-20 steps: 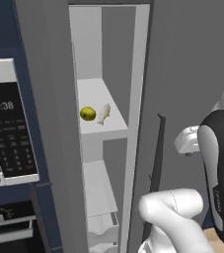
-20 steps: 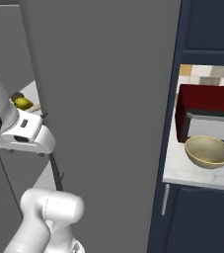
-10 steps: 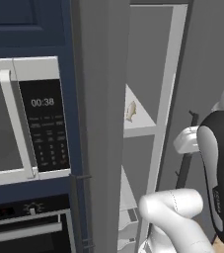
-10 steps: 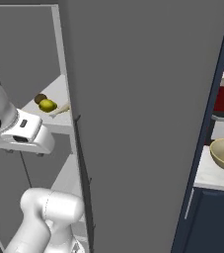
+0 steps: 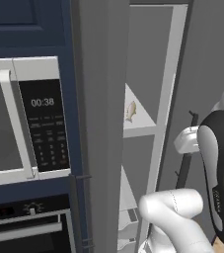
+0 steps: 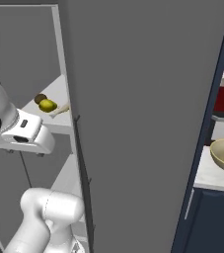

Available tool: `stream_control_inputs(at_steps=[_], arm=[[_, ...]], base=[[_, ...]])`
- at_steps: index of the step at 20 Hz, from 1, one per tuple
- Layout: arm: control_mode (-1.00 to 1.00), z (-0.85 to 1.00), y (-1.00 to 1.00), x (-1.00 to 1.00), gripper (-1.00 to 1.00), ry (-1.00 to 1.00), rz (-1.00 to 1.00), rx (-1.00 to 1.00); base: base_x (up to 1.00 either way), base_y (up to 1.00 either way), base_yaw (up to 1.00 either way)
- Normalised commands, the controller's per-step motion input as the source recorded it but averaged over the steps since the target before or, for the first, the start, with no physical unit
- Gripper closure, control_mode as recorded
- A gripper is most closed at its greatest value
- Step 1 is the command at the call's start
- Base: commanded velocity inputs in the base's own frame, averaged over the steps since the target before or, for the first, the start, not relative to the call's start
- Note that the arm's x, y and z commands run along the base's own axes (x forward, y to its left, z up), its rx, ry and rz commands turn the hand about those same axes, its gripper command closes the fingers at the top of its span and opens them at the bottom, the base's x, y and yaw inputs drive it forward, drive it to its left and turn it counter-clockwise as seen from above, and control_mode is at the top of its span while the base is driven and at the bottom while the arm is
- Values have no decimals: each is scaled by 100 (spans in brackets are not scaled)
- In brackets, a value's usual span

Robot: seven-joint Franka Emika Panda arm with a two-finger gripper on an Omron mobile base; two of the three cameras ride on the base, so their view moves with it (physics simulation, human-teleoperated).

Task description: Take the pear, fish, and kiwi from the freezer and place them in the bowl on the counter.

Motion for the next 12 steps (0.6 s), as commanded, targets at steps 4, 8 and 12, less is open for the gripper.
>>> stream_control_inputs(at_steps=[4,8,12], arm=[[100,0,0,0,-100,0,0,0],[100,0,0,0,-100,0,0,0],[100,0,0,0,-100,0,0,0]], base=[[3,47,13],[4,43,17],[3,28,11]])
